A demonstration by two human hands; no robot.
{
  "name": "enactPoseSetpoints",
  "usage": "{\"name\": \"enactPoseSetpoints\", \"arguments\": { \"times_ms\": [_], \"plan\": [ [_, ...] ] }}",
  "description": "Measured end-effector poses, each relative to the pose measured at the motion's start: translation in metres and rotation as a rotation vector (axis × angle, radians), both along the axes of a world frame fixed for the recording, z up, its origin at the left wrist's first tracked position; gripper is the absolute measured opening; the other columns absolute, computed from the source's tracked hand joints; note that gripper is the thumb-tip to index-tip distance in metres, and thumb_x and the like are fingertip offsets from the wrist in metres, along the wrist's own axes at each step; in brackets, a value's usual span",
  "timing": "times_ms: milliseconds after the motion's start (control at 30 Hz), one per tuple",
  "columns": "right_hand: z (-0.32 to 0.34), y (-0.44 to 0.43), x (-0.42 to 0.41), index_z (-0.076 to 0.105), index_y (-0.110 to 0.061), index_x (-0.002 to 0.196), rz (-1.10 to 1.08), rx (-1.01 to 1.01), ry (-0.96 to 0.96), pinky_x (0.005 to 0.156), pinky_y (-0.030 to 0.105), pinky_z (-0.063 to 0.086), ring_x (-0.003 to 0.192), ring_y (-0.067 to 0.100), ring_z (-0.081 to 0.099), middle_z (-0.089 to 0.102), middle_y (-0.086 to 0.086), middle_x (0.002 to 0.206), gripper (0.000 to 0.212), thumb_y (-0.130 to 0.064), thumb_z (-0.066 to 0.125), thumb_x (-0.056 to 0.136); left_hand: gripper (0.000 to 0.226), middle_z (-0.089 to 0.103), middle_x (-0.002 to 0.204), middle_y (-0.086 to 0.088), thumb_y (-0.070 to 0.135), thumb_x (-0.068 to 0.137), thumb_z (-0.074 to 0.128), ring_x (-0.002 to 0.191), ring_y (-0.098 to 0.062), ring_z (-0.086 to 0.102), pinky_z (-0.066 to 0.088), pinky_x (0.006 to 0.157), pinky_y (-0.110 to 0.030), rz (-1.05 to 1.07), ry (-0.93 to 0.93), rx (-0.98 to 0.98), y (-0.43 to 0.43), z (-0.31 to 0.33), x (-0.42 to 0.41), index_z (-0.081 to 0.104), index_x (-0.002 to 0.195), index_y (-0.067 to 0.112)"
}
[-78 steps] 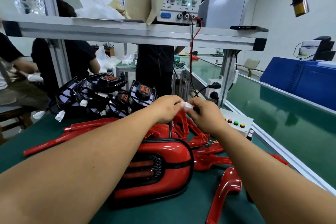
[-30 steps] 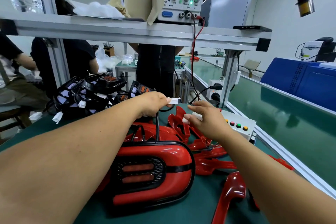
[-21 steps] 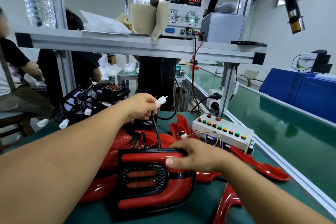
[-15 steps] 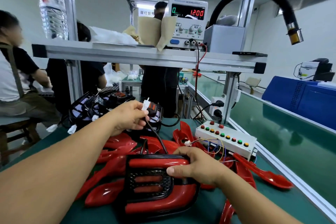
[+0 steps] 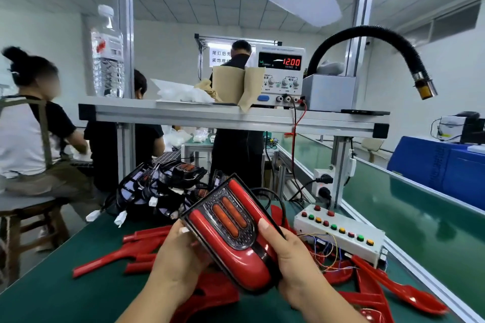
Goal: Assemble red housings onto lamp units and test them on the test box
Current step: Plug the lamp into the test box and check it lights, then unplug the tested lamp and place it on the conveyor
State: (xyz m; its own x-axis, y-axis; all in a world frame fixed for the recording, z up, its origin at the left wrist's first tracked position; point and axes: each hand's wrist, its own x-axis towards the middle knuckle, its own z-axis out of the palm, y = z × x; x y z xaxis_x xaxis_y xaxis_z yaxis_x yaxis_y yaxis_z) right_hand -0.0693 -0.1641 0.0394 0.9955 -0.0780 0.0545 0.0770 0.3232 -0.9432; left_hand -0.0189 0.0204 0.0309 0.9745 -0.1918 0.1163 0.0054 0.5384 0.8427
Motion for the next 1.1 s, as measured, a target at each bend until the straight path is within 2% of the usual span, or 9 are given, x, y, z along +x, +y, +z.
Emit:
{"name": "enactPoseSetpoints", "arguments": {
  "times_ms": [233, 300, 400, 500, 667, 767, 833, 967, 1100],
  "plan": [
    [0.014, 0.048, 0.004, 0.062, -0.005, 0.119, -0.23, 0.119, 0.042, 0.071, 0.041, 0.061, 0.088, 0.034, 0.073, 0.074, 0.016, 0.102, 0.067, -0.051, 0.076, 0.072, 0.057, 0.066, 0.122, -0.024, 0.054, 0.09, 0.047, 0.111, -0.044, 0.064, 0.048, 0.096, -0.055, -0.244, 0.12, -0.429, -0.028, 0.012, -0.024, 0.071, 0.115, 0.009],
    [0.015, 0.05, 0.005, 0.062, -0.008, 0.117, -0.28, 0.067, 0.058, 0.078, 0.044, 0.06, 0.088, 0.03, 0.074, 0.075, 0.012, 0.1, 0.07, -0.058, 0.074, 0.069, 0.061, 0.064, 0.124, -0.024, 0.059, 0.083, 0.059, 0.113, -0.044, 0.063, 0.054, 0.088, -0.054, -0.241, 0.013, -0.43, -0.029, 0.011, -0.027, 0.069, 0.119, 0.011],
    [0.02, 0.05, 0.001, 0.059, -0.019, 0.117, -0.239, -0.036, 0.046, 0.089, 0.047, 0.055, 0.097, 0.027, 0.071, 0.072, 0.008, 0.108, 0.073, -0.069, 0.068, 0.065, 0.057, 0.063, 0.125, -0.026, 0.036, 0.076, 0.078, 0.112, -0.045, 0.063, 0.057, 0.081, -0.051, -0.154, -0.035, -0.361, -0.029, 0.011, -0.027, 0.064, 0.124, 0.009],
    [0.019, 0.046, -0.007, 0.043, -0.04, 0.11, -0.494, -0.338, 0.004, 0.104, 0.048, 0.042, 0.118, 0.018, 0.046, 0.044, -0.005, 0.127, 0.081, -0.085, 0.059, 0.046, 0.053, 0.067, 0.119, -0.025, 0.034, 0.074, 0.07, 0.104, -0.045, 0.066, 0.058, 0.072, -0.051, -0.15, 0.065, -0.36, -0.032, 0.009, -0.03, 0.066, 0.121, 0.009],
    [0.023, 0.019, -0.02, 0.004, -0.041, 0.151, -0.739, -0.421, 0.015, 0.117, 0.056, 0.016, 0.147, 0.021, 0.004, 0.004, -0.008, 0.159, 0.138, -0.087, 0.065, 0.036, 0.066, 0.066, 0.121, -0.025, 0.039, 0.07, 0.072, 0.106, -0.046, 0.066, 0.056, 0.078, -0.058, -0.197, 0.101, -0.398, -0.048, 0.014, -0.038, 0.06, 0.129, 0.01],
    [0.025, 0.005, -0.025, 0.001, -0.042, 0.153, -0.476, -0.156, -0.064, 0.115, 0.051, 0.03, 0.143, 0.024, 0.029, 0.018, -0.003, 0.16, 0.151, -0.084, 0.076, 0.028, 0.062, 0.066, 0.121, -0.024, 0.042, 0.075, 0.067, 0.107, -0.046, 0.065, 0.054, 0.086, -0.058, -0.23, 0.109, -0.366, -0.063, 0.02, -0.045, 0.06, 0.129, 0.012],
    [0.024, -0.001, -0.027, 0.014, -0.038, 0.154, -0.386, -0.051, -0.098, 0.108, 0.05, 0.043, 0.133, 0.023, 0.046, 0.036, -0.001, 0.154, 0.147, -0.08, 0.08, 0.03, 0.058, 0.067, 0.119, -0.023, 0.038, 0.079, 0.065, 0.106, -0.044, 0.066, 0.055, 0.085, -0.055, -0.189, 0.074, -0.298, -0.074, 0.025, -0.046, 0.058, 0.13, 0.01],
    [0.014, -0.019, -0.034, 0.035, -0.03, 0.15, -0.414, 0.099, -0.142, 0.108, 0.053, 0.042, 0.135, 0.026, 0.045, 0.042, 0.004, 0.151, 0.112, -0.066, 0.076, 0.052, 0.059, 0.072, 0.107, -0.021, 0.036, 0.075, 0.067, 0.097, -0.039, 0.071, 0.059, 0.076, -0.048, -0.075, 0.016, -0.106, -0.092, 0.035, -0.055, 0.056, 0.126, 0.007],
    [0.024, -0.045, -0.054, 0.052, -0.022, 0.139, -0.507, 0.104, -0.157, 0.104, 0.045, 0.047, 0.126, 0.026, 0.055, 0.059, 0.009, 0.136, 0.069, -0.043, 0.069, 0.076, 0.057, 0.074, 0.091, -0.021, 0.037, 0.091, 0.059, 0.084, -0.03, 0.074, 0.06, 0.077, -0.039, -0.24, 0.131, -0.093, -0.123, 0.053, -0.075, 0.051, 0.137, 0.005]
  ]
}}
